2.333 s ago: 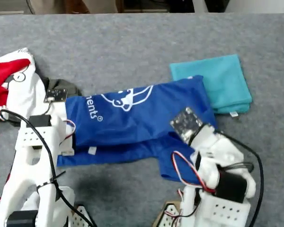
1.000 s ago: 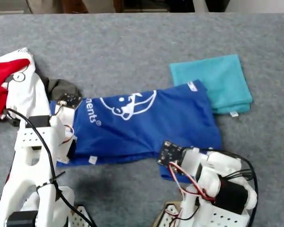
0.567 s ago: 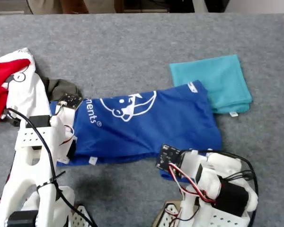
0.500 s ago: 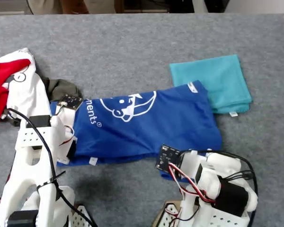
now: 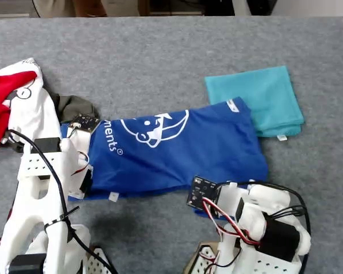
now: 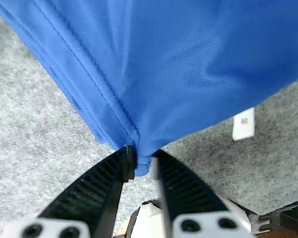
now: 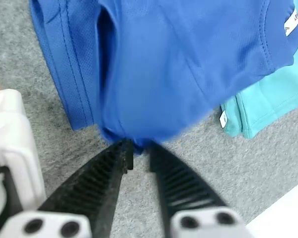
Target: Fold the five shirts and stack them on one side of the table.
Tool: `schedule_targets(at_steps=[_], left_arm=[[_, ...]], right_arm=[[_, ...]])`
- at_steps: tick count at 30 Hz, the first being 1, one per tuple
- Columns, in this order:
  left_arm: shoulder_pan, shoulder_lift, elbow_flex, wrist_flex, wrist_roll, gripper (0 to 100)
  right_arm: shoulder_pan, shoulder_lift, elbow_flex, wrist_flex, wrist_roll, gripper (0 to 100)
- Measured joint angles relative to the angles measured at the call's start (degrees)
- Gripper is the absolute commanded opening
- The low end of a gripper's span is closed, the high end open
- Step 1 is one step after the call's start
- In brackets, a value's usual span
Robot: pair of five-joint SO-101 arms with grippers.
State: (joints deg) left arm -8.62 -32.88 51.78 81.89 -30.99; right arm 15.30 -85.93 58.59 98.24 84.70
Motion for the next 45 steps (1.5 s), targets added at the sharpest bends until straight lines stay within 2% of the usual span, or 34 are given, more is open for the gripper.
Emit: schedule_targets(at_steps=[2, 6, 9, 12, 13, 16, 19, 22, 25, 29, 33, 45], left_arm=[[-0.2, 0.0, 0.0, 0.0, 1.1, 19], [-3.1, 0.0, -2.5, 1.4, 4.8, 20], [-5.2, 0.0, -7.0, 4.6, 5.4, 19], [-6.1, 0.0, -12.7, 7.7, 5.5, 5], [-6.1, 0.0, -14.6, 8.7, 5.8, 1], [-5.0, 0.0, -18.8, 7.7, 9.5, 3], [-1.1, 1.2, -19.2, 4.0, 15.4, 2], [2.5, 6.2, -18.9, -3.0, 20.4, 2], [2.4, 14.0, -18.9, -9.9, 24.2, 2], [-2.0, 25.1, -19.0, -18.4, 28.7, 2], [-5.4, 32.9, -21.6, -21.0, 30.4, 2], [-5.8, 40.6, -27.7, -21.3, 29.6, 2]], right_arm=[[0.0, 0.0, -0.1, 0.0, 0.8, 39.4], [0.0, 0.0, -0.4, 0.0, 1.1, 38.3], [0.0, 0.0, -1.3, 0.6, 1.2, 29.2], [0.0, 0.0, -1.7, 0.6, 1.2, 4.3], [0.0, 0.0, -1.6, 0.3, 1.2, 0.0], [-0.6, 0.0, 0.2, -6.3, -1.8, 6.4], [-2.8, 0.5, 4.0, -15.4, -6.2, 0.5], [-7.1, 4.3, 5.7, -22.2, -10.8, 0.3], [-10.0, 11.3, 5.7, -28.4, -17.1, 0.2], [-11.8, 22.9, 2.9, -36.7, -28.7, 0.2], [-12.6, 35.7, -5.1, -41.8, -36.9, 0.2], [-10.5, 80.6, -25.1, -52.7, -38.9, 0.2]])
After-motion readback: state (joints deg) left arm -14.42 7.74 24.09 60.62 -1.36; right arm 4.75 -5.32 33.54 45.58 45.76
